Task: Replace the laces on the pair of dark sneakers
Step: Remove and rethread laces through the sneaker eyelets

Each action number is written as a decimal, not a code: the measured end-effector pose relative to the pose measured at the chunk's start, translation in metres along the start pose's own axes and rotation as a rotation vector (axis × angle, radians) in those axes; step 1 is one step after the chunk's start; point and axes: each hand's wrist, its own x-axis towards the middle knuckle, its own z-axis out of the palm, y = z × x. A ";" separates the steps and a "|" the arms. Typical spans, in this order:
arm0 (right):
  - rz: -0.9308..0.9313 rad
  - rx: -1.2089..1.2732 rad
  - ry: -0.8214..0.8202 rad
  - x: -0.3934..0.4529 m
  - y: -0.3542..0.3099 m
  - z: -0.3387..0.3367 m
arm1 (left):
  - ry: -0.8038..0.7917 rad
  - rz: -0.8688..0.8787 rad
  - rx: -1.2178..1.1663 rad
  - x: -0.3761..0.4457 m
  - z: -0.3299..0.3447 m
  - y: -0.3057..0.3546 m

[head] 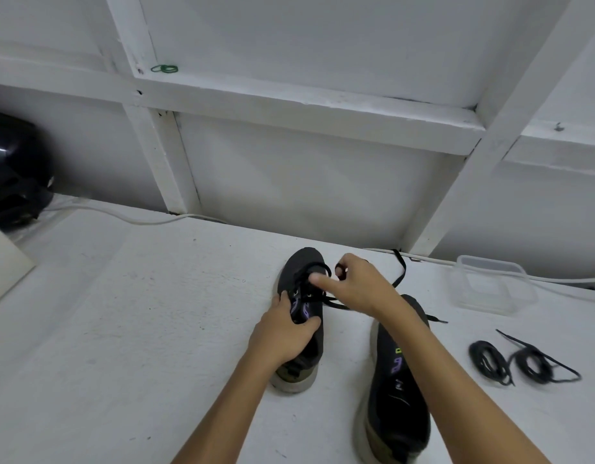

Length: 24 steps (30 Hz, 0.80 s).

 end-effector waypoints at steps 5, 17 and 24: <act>-0.045 -0.222 -0.255 -0.001 0.004 -0.001 | -0.011 0.000 0.012 0.000 -0.001 0.000; -0.297 1.187 -0.185 -0.028 -0.040 -0.058 | -0.009 -0.005 -0.024 0.000 -0.002 -0.001; -0.339 1.338 -0.115 -0.045 -0.056 -0.078 | -0.006 -0.005 -0.016 0.001 -0.001 -0.002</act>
